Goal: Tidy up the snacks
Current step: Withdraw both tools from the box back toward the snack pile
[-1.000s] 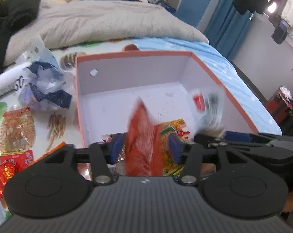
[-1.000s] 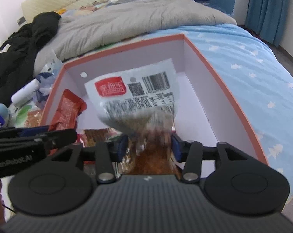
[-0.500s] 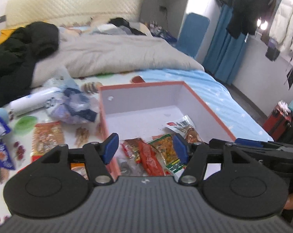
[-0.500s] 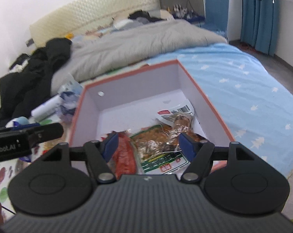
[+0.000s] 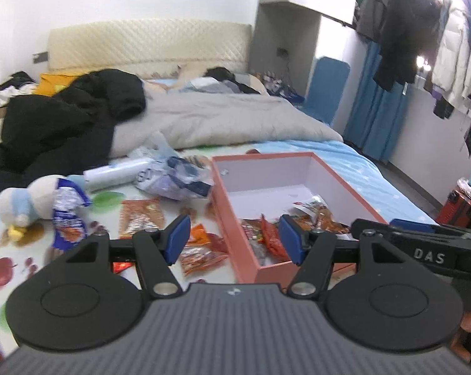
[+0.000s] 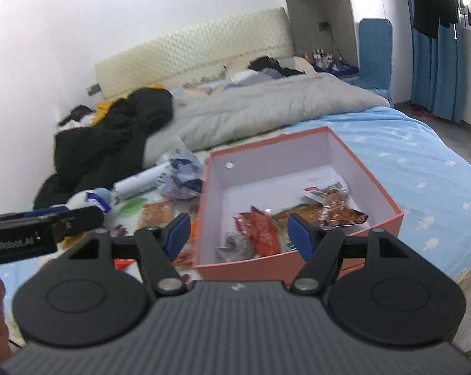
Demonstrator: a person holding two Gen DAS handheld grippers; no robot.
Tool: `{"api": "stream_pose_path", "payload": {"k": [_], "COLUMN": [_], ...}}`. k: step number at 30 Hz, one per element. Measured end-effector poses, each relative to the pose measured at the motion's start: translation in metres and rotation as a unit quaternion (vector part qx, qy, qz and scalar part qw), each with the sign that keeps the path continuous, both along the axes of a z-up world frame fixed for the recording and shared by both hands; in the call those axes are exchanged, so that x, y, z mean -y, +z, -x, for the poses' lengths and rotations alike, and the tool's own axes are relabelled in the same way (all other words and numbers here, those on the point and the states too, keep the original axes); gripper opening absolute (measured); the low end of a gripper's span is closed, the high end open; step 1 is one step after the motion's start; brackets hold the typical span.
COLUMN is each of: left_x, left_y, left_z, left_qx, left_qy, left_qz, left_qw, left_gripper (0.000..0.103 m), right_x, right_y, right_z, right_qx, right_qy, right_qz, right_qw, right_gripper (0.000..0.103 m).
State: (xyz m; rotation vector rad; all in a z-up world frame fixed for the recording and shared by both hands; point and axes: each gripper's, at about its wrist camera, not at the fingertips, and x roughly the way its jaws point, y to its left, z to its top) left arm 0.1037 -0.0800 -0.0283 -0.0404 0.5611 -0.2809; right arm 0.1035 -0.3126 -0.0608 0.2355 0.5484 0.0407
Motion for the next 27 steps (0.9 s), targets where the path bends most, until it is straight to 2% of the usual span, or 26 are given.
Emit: {"api": "stream_pose_path", "payload": {"k": [6, 11, 16, 27], "left_x": [-0.027, -0.049, -0.071, -0.113], "left_y": [0.001, -0.010, -0.025, -0.050], "left_z": [0.050, 0.081, 0.092, 0.091], "left_qx": [0.013, -0.002, -0.024, -0.052], "left_qy": [0.023, 0.050, 0.075, 0.128], "left_qz": [0.005, 0.014, 0.021, 0.034], "left_qw": [0.9996, 0.9987, 0.9967, 0.9899], "left_gripper": [0.070, 0.070, 0.070, 0.070], "right_x": [-0.026, -0.051, -0.077, -0.102], "right_y": [0.005, 0.003, -0.005, -0.026], "right_z": [0.032, 0.050, 0.054, 0.063], "right_qx": [0.017, 0.023, 0.018, 0.002], "right_qy": [0.022, 0.055, 0.090, 0.115], "right_qz": [-0.003, 0.001, 0.003, 0.004], "right_qw": [1.000, 0.998, 0.996, 0.993], "right_gripper": [0.071, 0.071, 0.071, 0.070]}}
